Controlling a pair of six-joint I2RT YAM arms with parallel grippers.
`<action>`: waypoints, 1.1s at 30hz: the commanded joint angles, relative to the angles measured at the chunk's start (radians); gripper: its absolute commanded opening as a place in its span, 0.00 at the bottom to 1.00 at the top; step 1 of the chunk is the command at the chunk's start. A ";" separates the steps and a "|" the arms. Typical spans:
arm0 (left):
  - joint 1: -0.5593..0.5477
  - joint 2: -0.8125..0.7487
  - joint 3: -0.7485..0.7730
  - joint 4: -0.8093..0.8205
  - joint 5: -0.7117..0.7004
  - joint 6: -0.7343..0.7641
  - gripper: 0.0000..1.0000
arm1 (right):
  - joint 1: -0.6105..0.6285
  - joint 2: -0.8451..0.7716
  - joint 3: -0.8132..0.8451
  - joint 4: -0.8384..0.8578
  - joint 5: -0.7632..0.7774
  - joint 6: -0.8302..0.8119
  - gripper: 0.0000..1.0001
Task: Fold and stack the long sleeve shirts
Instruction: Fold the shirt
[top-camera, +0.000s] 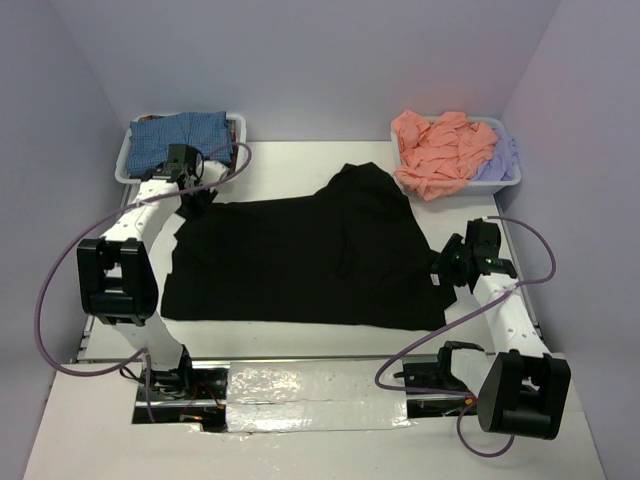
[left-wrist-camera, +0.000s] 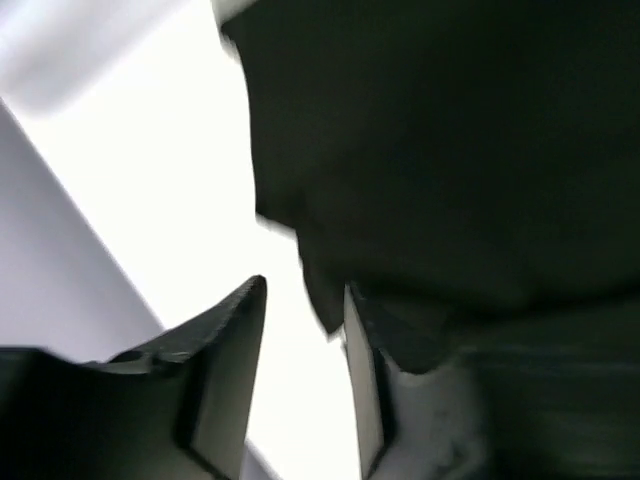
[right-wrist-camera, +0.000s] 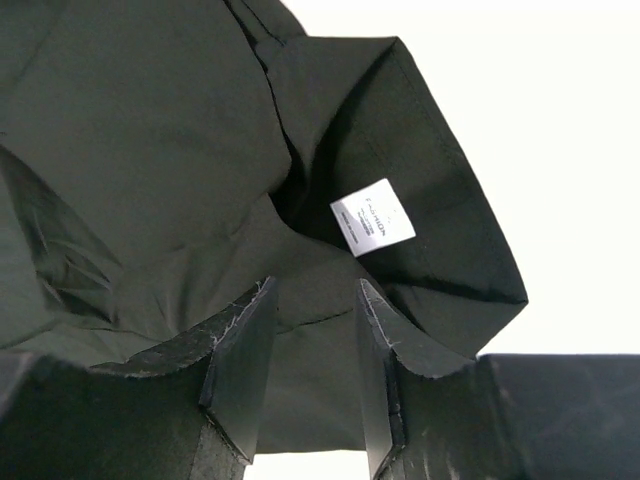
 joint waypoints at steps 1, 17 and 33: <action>-0.016 0.076 0.079 0.003 0.171 -0.096 0.51 | 0.006 -0.014 0.040 0.026 -0.001 -0.013 0.45; -0.032 0.346 0.154 0.058 0.211 -0.123 0.58 | 0.004 -0.023 0.029 0.000 0.013 0.009 0.46; -0.032 0.298 0.087 0.075 0.162 -0.123 0.13 | 0.004 -0.070 0.005 -0.018 0.031 0.003 0.46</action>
